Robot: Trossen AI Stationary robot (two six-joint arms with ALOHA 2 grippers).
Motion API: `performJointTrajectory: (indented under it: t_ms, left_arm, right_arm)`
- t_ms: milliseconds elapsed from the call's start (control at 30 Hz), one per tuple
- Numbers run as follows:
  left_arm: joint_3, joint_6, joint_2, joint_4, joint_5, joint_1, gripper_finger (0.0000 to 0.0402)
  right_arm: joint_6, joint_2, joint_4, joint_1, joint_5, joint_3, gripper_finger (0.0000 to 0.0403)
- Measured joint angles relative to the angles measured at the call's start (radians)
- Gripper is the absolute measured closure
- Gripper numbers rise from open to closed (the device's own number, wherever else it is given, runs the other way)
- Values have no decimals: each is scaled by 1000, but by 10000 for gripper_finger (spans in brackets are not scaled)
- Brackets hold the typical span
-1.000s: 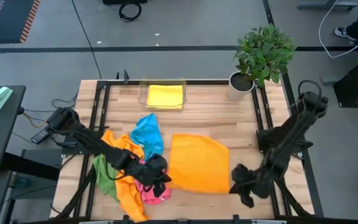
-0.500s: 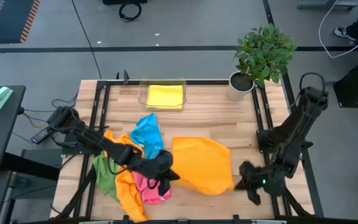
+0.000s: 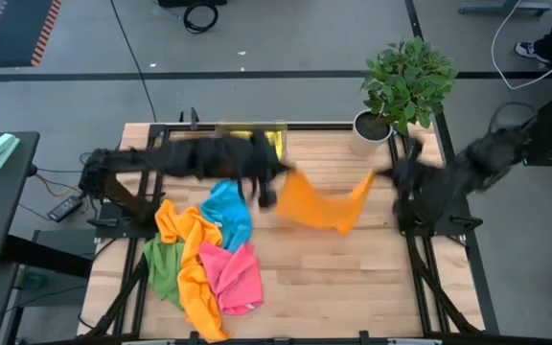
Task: Fold microfiber towels
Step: Fold the orange microfiber towel
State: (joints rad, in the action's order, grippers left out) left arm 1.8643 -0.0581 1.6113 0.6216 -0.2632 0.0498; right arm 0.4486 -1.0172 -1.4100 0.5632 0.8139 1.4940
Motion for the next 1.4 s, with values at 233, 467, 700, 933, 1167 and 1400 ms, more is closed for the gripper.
performJointTrajectory:
  t_ms: [233,467,700,933,1167,1400]
  left_arm:
    - [144,-12,-2,67,135,-142,398]
    - [129,-121,68,376,147,-17,398]
    - [-291,-384,124,38,90,304,398]
    - [-753,-929,154,-621,31,511,398]
    - [-804,-1052,147,-669,-78,513,398]
    - [-721,-846,147,-667,-57,367,398]
  right_arm:
    - [-310,-27,28,-193,-56,249,403]
    - [-30,-70,6,-104,-356,38,403]
    - [456,-82,568,247,-500,-568,403]
    - [869,-280,1331,503,-322,-839,403]
    - [990,-385,1185,499,-444,-747,403]
    - [1163,-295,899,522,-516,-716,403]
